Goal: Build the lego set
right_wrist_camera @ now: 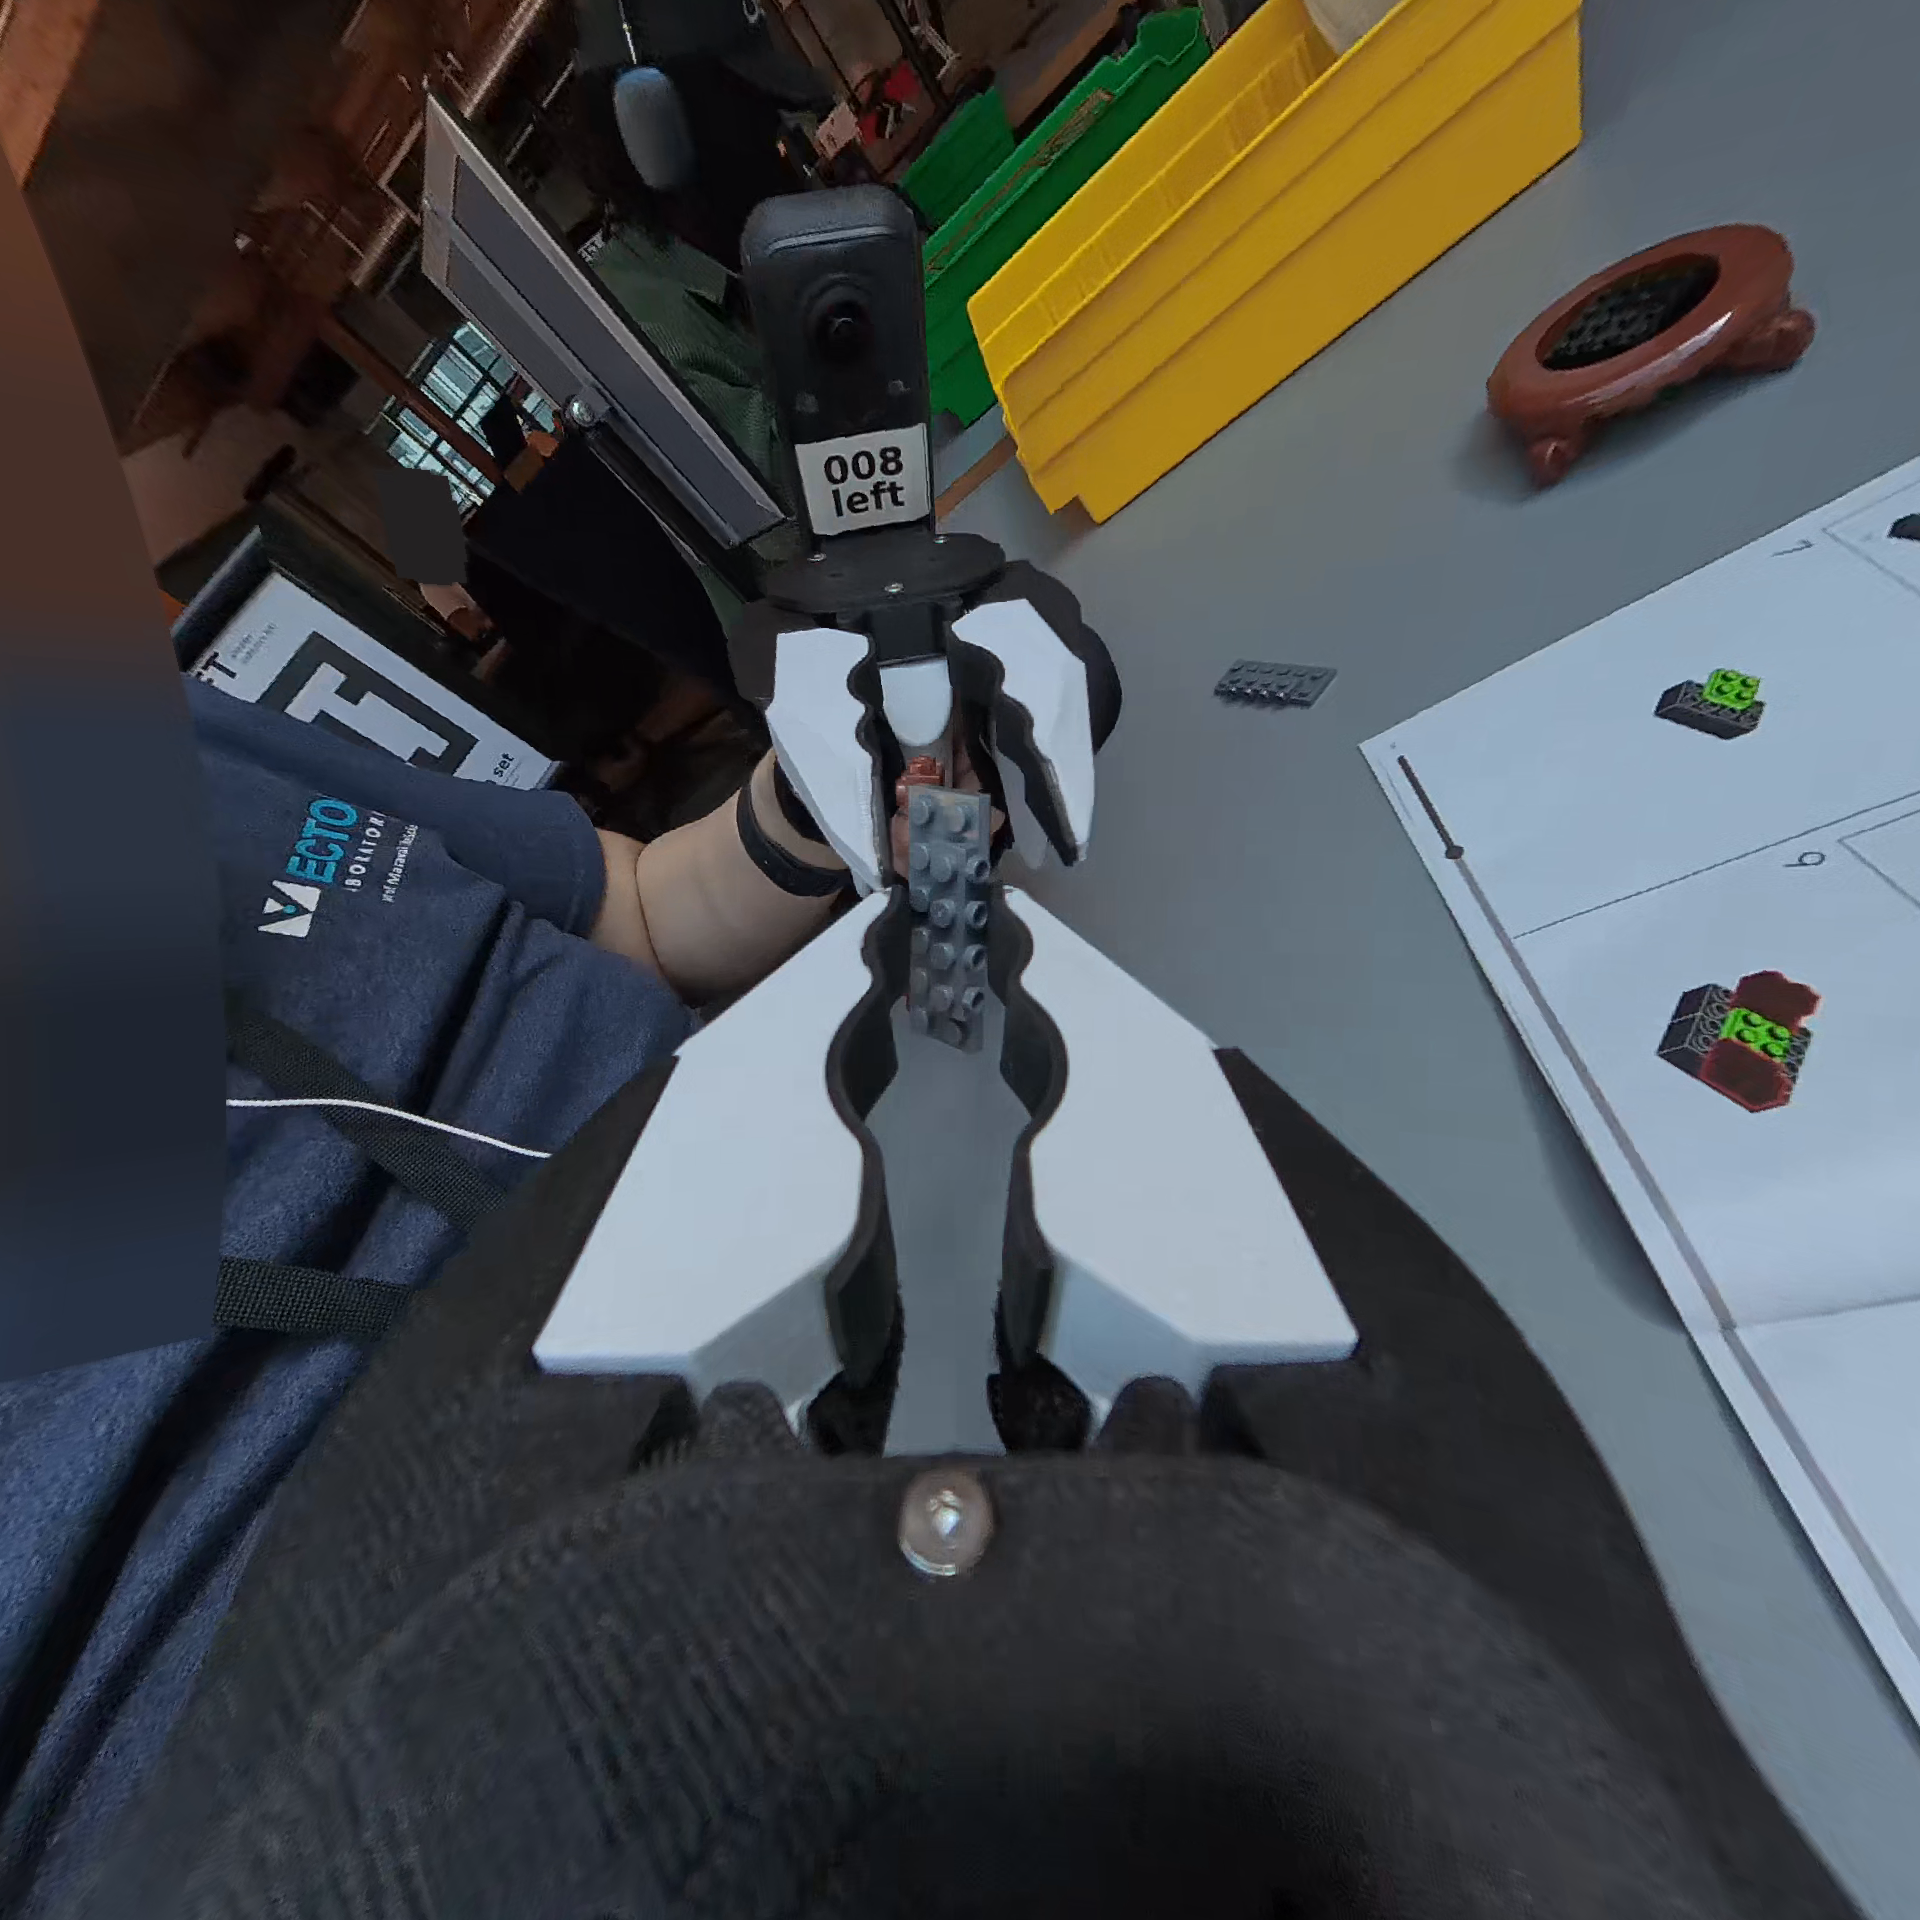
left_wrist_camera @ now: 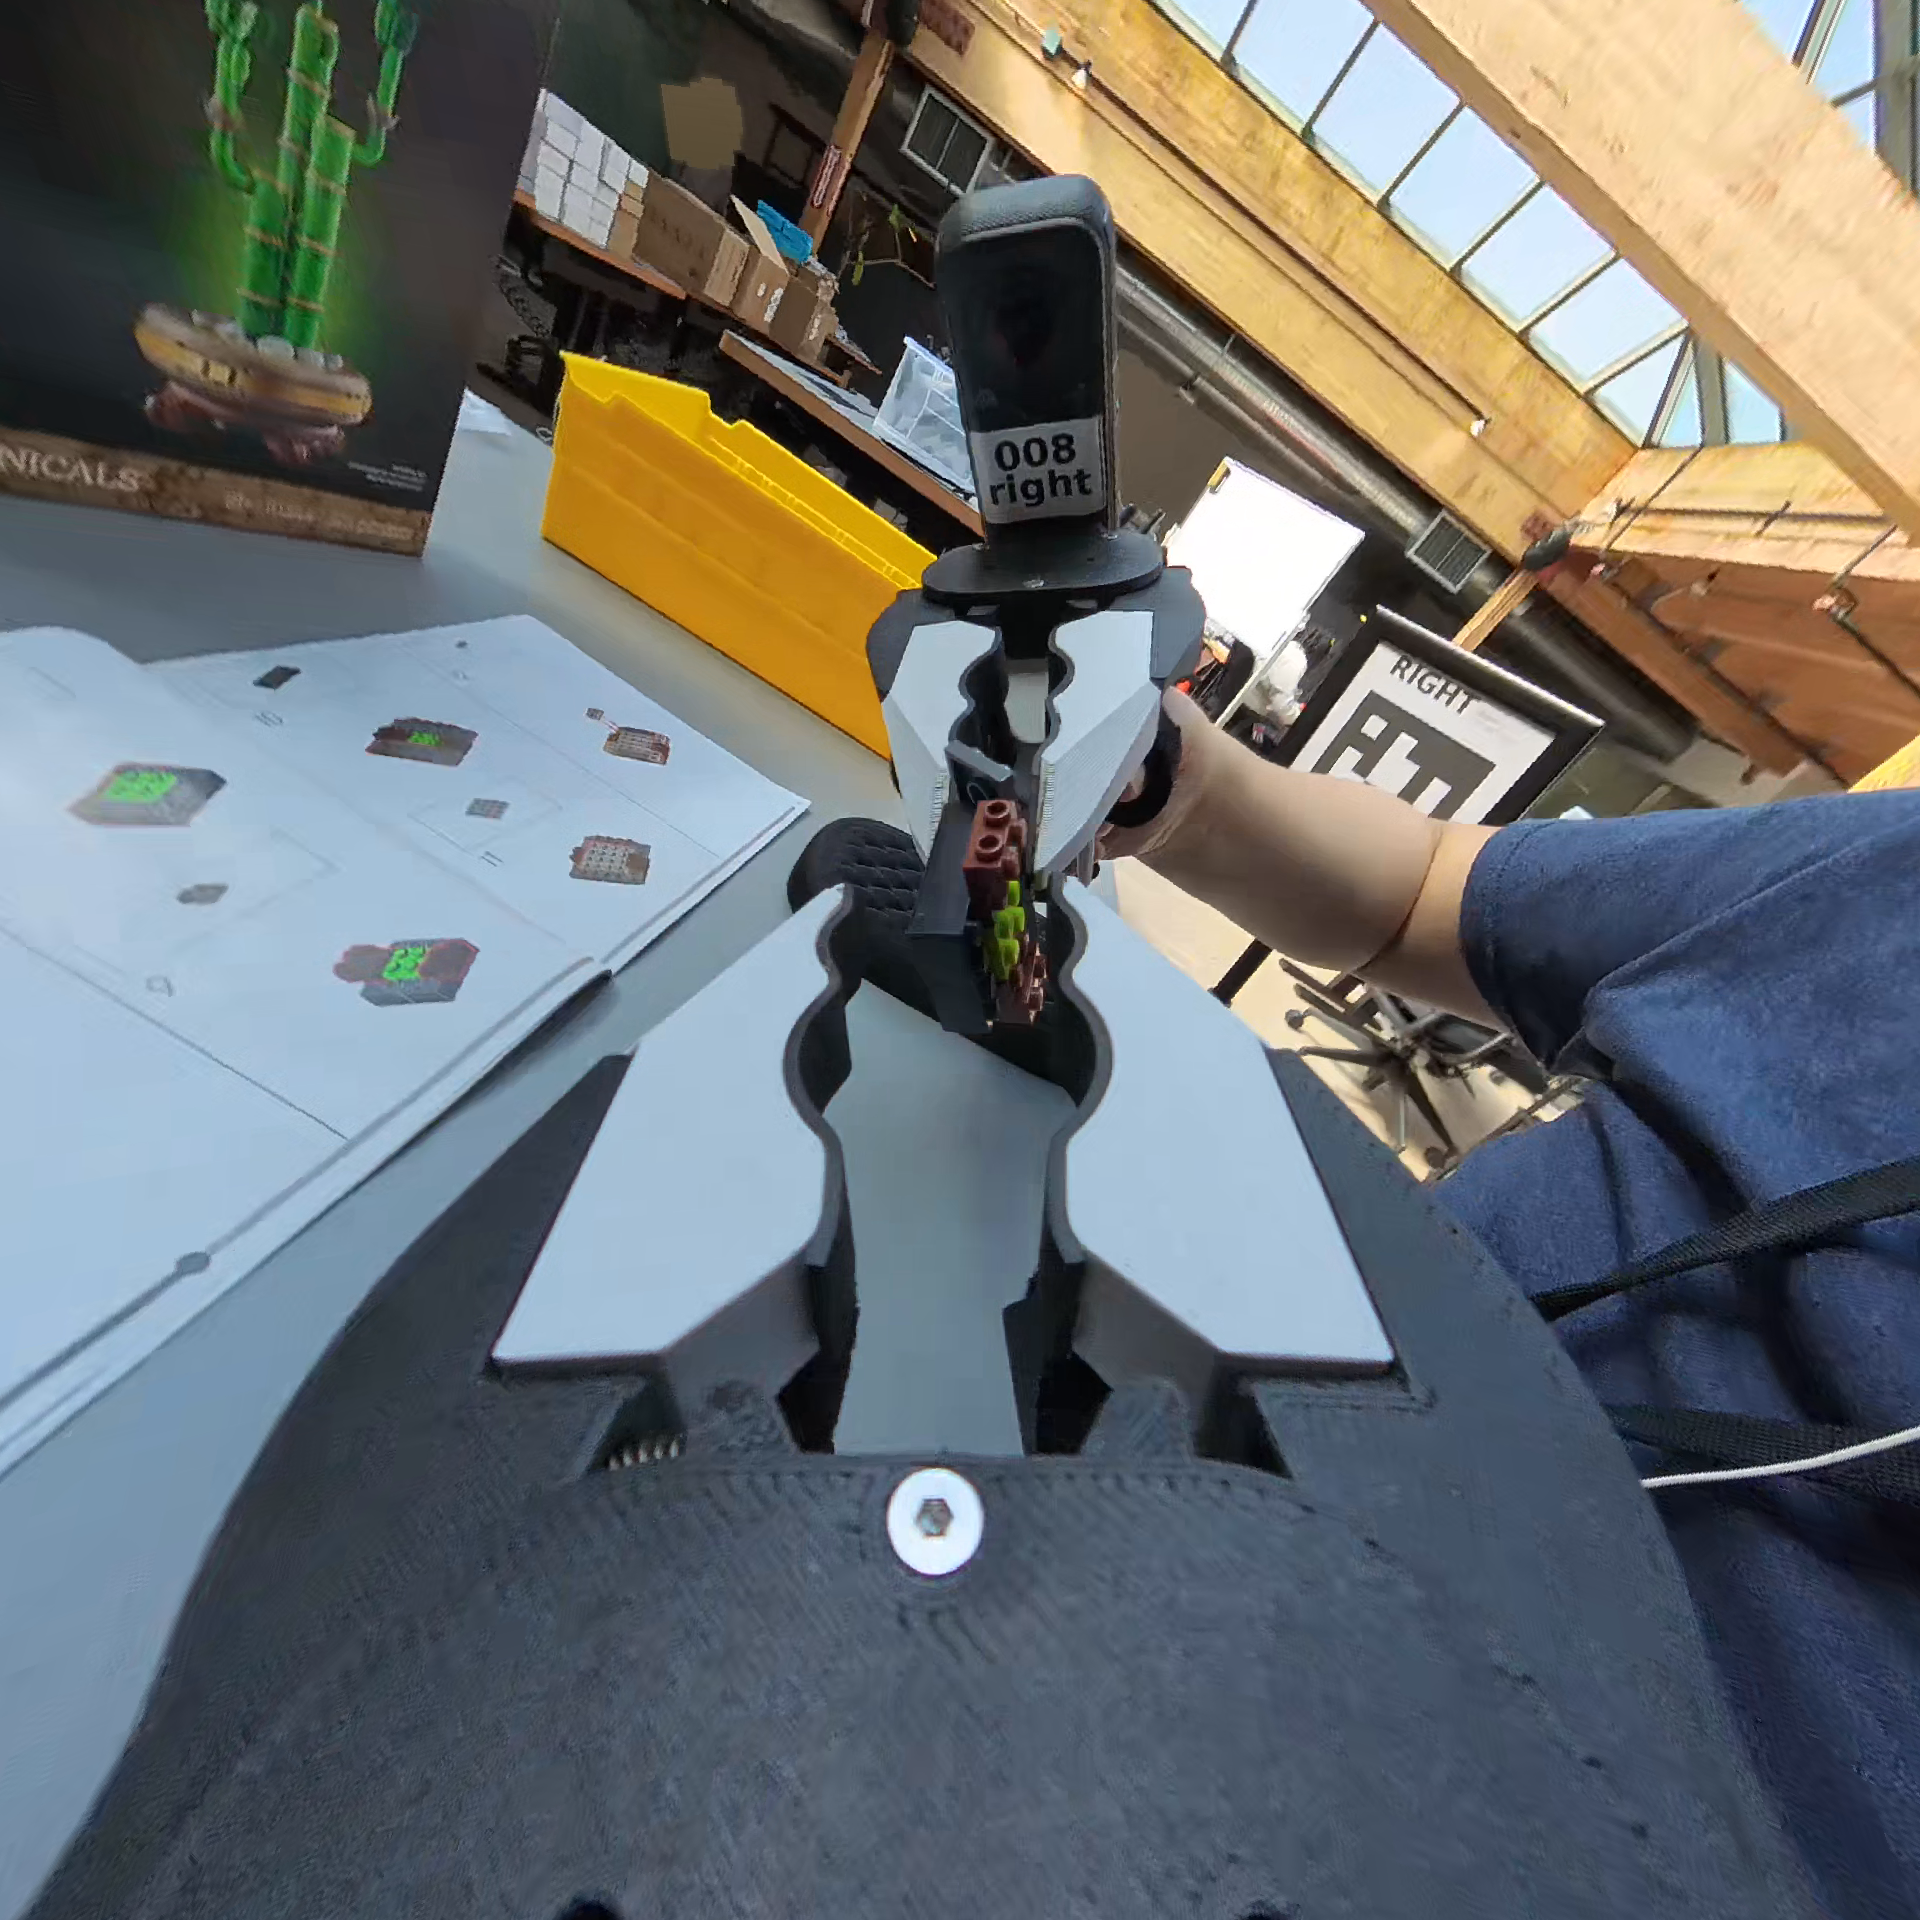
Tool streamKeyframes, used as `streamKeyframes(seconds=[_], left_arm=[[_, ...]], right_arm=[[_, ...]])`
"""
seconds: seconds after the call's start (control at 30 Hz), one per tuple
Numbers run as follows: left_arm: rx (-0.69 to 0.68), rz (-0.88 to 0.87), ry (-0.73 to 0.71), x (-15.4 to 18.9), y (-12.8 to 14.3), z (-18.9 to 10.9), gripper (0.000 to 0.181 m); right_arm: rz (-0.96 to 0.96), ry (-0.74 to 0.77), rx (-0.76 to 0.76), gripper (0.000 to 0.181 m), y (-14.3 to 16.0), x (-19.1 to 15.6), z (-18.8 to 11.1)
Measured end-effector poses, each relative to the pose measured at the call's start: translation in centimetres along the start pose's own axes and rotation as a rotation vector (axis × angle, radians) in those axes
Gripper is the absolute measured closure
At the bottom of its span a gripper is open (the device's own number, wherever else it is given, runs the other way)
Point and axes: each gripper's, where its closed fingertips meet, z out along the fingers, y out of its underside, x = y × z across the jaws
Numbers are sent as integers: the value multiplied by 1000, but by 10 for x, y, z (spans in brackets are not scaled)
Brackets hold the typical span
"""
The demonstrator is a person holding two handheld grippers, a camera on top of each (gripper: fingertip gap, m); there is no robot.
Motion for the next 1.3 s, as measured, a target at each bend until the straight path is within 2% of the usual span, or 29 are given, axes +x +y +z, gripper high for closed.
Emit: streamKeyframes(seconds=[0.07,0.17,0.33,0.47,0.57,0.67,0.8,0.9,1.03,1.3], left_arm=[[17,-88,-8,-8,8,-2,150],[62,-226,6,-11,14,-3,162],[186,-386,76,-10,14,-2,154],[205,-388,110,-7,16,-10,153],[216,-345,95,-8,15,-18,164],[206,-341,87,-8,17,-19,165],[248,-390,99,-8,12,-21,166],[340,-428,100,-7,2,-22,166],[468,-421,74,-5,-17,-24,166],[617,-375,68,8,-54,-38,167]], right_arm=[[47,11,-42,168,7,3,6],[101,65,-83,168,12,13,8],[176,101,-157,168,13,12,12],[229,105,-190,168,9,9,14],[250,109,-208,168,8,8,15],[259,120,-236,168,6,8,18],[228,174,-306,168,-1,7,19],[167,249,-394,168,-12,5,19],[56,375,-501,167,-29,3,19],[-144,552,-587,167,-66,-15,20]])
